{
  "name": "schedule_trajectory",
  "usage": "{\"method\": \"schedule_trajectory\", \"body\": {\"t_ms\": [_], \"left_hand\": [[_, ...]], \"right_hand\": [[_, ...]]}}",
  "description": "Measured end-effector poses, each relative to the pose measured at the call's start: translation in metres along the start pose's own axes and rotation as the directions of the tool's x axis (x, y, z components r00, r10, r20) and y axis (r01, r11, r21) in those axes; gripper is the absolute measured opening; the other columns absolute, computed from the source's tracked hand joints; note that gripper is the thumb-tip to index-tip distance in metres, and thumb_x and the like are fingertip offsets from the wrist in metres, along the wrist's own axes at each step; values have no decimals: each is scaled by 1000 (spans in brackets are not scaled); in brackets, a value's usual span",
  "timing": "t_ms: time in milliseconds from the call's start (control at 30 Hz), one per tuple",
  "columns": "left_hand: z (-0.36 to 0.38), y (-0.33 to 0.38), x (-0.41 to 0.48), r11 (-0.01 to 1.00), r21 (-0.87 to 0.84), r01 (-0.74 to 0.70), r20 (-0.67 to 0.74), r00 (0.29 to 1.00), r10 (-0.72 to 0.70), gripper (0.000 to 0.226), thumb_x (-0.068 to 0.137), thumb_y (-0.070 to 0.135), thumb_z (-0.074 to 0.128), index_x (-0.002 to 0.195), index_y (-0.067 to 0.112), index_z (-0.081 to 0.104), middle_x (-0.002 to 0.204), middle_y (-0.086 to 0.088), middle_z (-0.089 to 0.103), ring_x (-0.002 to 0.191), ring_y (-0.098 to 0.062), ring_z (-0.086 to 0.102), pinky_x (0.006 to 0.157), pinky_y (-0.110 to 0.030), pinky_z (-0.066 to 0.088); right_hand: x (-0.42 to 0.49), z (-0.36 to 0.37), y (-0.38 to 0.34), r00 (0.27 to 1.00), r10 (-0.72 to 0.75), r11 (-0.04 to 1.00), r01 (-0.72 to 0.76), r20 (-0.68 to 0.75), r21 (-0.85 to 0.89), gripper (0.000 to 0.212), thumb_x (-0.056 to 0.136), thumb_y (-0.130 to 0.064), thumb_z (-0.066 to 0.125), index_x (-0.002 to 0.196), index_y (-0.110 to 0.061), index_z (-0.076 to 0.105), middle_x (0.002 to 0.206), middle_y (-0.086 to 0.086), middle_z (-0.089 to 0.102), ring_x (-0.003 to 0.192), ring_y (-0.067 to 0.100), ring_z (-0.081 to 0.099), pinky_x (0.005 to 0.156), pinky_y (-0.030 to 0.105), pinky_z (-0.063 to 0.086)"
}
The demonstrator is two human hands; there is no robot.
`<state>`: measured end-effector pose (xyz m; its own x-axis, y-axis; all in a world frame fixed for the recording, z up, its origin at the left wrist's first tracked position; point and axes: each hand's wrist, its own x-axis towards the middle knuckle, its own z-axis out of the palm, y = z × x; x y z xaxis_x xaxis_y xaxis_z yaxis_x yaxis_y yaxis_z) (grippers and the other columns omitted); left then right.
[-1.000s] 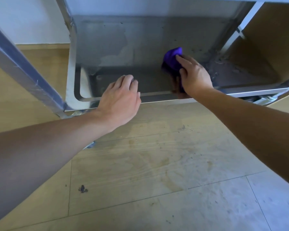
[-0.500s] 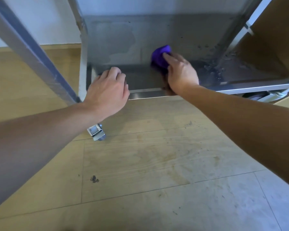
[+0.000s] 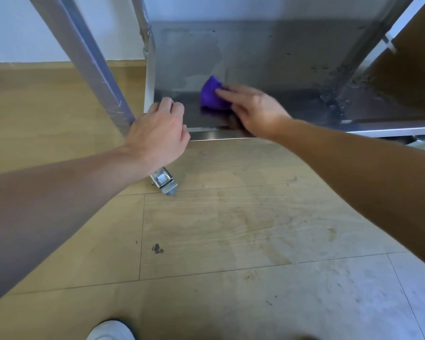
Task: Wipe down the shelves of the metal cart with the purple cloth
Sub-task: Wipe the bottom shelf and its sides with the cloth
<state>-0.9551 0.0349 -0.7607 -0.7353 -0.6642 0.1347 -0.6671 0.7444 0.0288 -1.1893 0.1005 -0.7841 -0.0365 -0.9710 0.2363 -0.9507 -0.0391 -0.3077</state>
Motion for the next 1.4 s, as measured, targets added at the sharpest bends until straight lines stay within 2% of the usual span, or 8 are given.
{"method": "schedule_trajectory", "body": {"t_ms": [133, 300, 400, 667, 967, 1233, 1333, 1400], "left_hand": [[4, -2, -7, 997, 41, -57, 8, 998, 57, 34, 96, 31, 41, 117, 8, 54, 116, -11, 55, 102, -29, 58, 73, -47, 56], [8, -2, -5, 994, 73, -86, -14, 996, 87, 35, 96, 32, 40, 115, 8, 55, 115, -12, 55, 103, -31, 58, 80, -46, 53], [6, 10, 9, 990, 66, -128, -7, 992, 129, 36, 95, 31, 39, 115, 6, 56, 116, -13, 55, 104, -32, 58, 82, -46, 52], [-2, 82, 60, 870, -5, -493, 147, 860, 488, 32, 93, 35, 38, 116, 21, 57, 118, -4, 51, 108, -26, 56, 85, -45, 52], [19, 141, 78, 952, -102, -290, -37, 957, 288, 34, 98, 34, 40, 113, 8, 57, 120, -10, 53, 105, -32, 55, 80, -41, 47], [36, 125, 87, 966, -74, -249, -54, 968, 245, 30, 92, 29, 48, 106, 5, 59, 113, -15, 54, 103, -38, 53, 81, -48, 48], [39, 121, 83, 962, -94, -255, -60, 966, 250, 29, 94, 29, 46, 109, 8, 59, 118, -12, 53, 106, -36, 53, 84, -48, 47], [42, 119, 79, 960, -120, -254, -63, 967, 248, 29, 96, 28, 45, 114, 11, 59, 125, -9, 52, 110, -34, 52, 87, -46, 46]], "right_hand": [[-11, -4, 10, 945, 307, 945, -317, -110, -84, 50, 90, -9, 43, 139, -19, 50, 148, 5, 44, 127, 34, 47, 104, 38, 40], [-16, 9, -17, 1000, -13, 987, 14, 6, -159, 53, 86, -10, 51, 139, -17, 49, 146, 7, 46, 124, 35, 51, 102, 43, 43], [-19, -1, -5, 995, -42, 983, 58, 95, -177, 51, 93, -15, 51, 143, -17, 43, 149, 8, 41, 127, 35, 48, 103, 47, 43], [-69, -57, 74, 962, 271, 954, -266, 23, -136, 50, 96, -11, 44, 145, -21, 41, 153, 2, 36, 134, 27, 41, 111, 29, 29], [-116, -80, 142, 713, 661, 720, -690, -234, -70, 47, 94, -13, 43, 140, -25, 47, 150, 0, 41, 133, 29, 42, 109, 36, 36], [-73, -39, 68, 979, 196, 978, -200, -56, -61, 51, 90, -7, 43, 139, -21, 50, 146, 3, 46, 125, 32, 50, 103, 39, 42], [-77, -53, 91, 974, 223, 970, -226, -47, -89, 48, 95, -13, 45, 141, -29, 47, 148, -2, 43, 130, 24, 47, 104, 34, 40], [-83, -65, 115, 915, 391, 915, -398, -98, -65, 48, 96, -13, 45, 141, -30, 47, 149, -2, 42, 133, 24, 43, 108, 32, 36]]}}
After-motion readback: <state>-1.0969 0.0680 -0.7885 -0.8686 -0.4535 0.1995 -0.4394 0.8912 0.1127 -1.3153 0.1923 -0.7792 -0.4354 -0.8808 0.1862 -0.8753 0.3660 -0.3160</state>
